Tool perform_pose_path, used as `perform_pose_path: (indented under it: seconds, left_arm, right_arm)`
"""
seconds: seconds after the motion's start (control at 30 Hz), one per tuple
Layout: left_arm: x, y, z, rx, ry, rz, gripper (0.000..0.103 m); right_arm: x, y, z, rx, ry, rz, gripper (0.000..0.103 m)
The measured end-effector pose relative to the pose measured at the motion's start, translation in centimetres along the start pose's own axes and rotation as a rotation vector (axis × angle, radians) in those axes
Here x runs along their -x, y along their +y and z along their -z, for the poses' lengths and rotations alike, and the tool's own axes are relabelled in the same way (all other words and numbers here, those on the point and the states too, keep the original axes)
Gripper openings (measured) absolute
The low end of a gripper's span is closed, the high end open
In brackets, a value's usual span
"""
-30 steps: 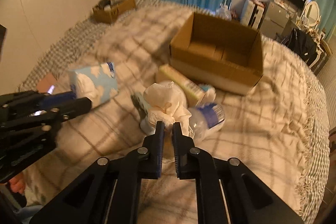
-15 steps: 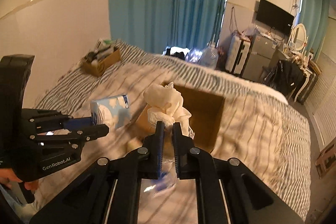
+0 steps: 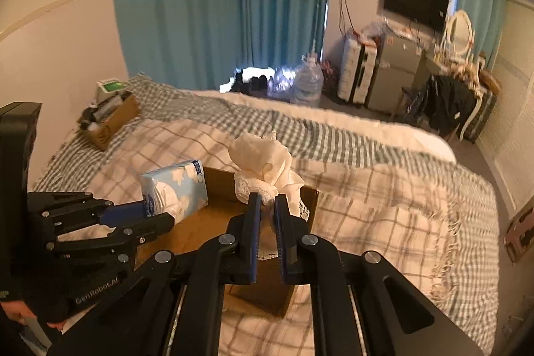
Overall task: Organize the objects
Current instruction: 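Carry both held items over the cardboard box and open both tools to drop them, then grasp the water bottle with the right tool while the left tool grasps the white tape roll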
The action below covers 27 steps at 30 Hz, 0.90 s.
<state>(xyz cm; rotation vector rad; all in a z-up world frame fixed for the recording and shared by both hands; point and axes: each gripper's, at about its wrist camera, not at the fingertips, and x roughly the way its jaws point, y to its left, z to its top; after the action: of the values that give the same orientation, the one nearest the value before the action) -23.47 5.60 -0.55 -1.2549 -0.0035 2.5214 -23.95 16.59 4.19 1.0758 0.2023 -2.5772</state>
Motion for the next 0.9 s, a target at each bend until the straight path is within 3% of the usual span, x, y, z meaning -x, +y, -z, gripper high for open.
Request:
perform_pose_path:
  seconds: [0.17, 0.3, 0.4, 0.43, 0.47, 0.5, 0.57, 0.73, 0.9]
  left_arm:
    - [-4.7, 0.6, 1.1, -0.032, 0.057, -0.034, 0.019]
    - [-6.4, 1.0, 1.8, -0.029, 0.079, -0.023, 0.019]
    - [-6.2, 1.2, 1.9, -0.017, 0.090, -0.021, 0.023]
    - [-5.9, 1.4, 1.9, -0.013, 0.092, -0.020, 0.026]
    - [-5.5, 1.3, 2.0, -0.012, 0.091, -0.017, 0.036]
    - [-4.8, 1.2, 2.1, -0.014, 0.086, -0.020, 0.055]
    - [-3.0, 1.0, 2.4, -0.023, 0.057, -0.057, 0.072]
    - [2.0, 1.3, 4.1, 0.003, 0.018, -0.090, 0.079]
    - [7.7, 1.9, 6.8, 0.048, -0.038, -0.131, 0.097]
  right_arm:
    - [-6.4, -1.9, 1.9, -0.089, 0.109, -0.092, 0.008]
    - [-8.3, -2.2, 3.0, -0.113, 0.130, -0.117, 0.008]
    - [-7.8, -2.4, 3.2, -0.114, 0.116, -0.103, 0.021]
    - [-7.1, -2.3, 3.1, -0.107, 0.107, -0.090, 0.035]
    - [-6.5, -2.4, 2.9, -0.103, 0.094, -0.075, 0.049]
    - [-5.6, -2.4, 2.9, -0.101, 0.076, -0.057, 0.054]
    - [-3.4, -2.1, 2.6, -0.091, 0.054, -0.037, 0.058]
    - [2.6, -1.8, 3.2, -0.054, 0.016, 0.028, 0.066]
    - [8.1, -0.7, 4.8, -0.024, -0.012, 0.058, 0.074]
